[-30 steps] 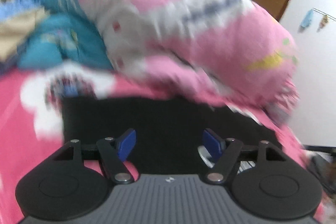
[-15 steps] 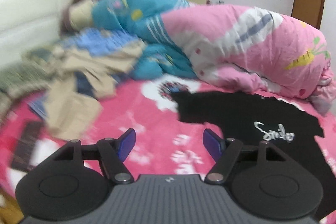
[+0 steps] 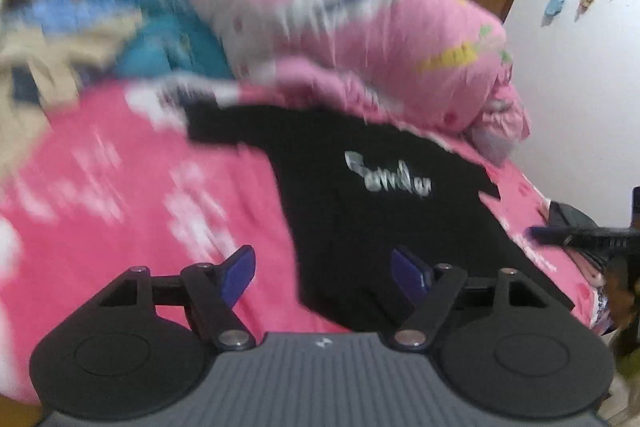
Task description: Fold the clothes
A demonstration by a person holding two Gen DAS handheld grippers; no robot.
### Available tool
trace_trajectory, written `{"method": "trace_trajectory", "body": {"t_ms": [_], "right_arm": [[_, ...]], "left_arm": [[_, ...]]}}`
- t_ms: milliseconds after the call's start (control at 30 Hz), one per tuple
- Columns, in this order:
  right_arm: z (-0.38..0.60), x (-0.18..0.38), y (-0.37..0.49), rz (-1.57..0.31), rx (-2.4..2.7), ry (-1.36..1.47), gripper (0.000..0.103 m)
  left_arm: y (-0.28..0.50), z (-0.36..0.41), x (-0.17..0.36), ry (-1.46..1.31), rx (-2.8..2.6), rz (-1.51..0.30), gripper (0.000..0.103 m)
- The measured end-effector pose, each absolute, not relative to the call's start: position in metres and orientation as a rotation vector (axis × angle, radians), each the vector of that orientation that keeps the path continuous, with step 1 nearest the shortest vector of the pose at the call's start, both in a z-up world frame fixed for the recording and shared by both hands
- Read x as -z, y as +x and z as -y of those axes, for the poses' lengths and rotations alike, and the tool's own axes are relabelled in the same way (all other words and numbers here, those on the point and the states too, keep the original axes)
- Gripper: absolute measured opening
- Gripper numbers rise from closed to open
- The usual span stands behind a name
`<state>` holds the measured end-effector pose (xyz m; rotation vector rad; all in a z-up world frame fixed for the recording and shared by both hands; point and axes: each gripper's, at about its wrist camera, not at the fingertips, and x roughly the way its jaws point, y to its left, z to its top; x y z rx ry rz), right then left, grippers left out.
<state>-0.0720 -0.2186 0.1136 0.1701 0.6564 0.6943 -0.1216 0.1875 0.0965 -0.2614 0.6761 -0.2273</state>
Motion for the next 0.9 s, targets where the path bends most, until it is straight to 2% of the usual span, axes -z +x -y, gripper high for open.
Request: {"method": "trace_trajectory", "body": {"t_ms": [233,433,633,700,767,900], "right_arm": [[0.108,-0.061,-0.059,-0.853,-0.781,0.124,0.047],[0.072,-0.047,-0.049,-0.883,-0.782,0.063,0.048],[0.053,-0.031,-0.052,-0.909,-0.794,-0.038,0.045],[0.048,-0.03,-0.054,-0.904,-0.794,-0.071,0.038],[0.043,-0.029,-0.056,-0.903,-0.788,-0.098,0.026],[0.037,-0.032,-0.059,-0.914,-0.805,-0.112,0.013]], "left_arm": [[-0.082,-0.155,-0.055,-0.204,0.239,-0.668,0.074],[-0.097,-0.134,-0.023,-0.075,0.236,-0.688,0.066],[-0.111,-0.13,-0.015,-0.026,0.238,-0.637,0.065],[-0.113,-0.131,-0.013,-0.028,0.246,-0.625,0.065],[-0.115,-0.134,-0.013,-0.035,0.257,-0.616,0.064],[-0.12,-0.144,-0.016,-0.059,0.288,-0.601,0.062]]}}
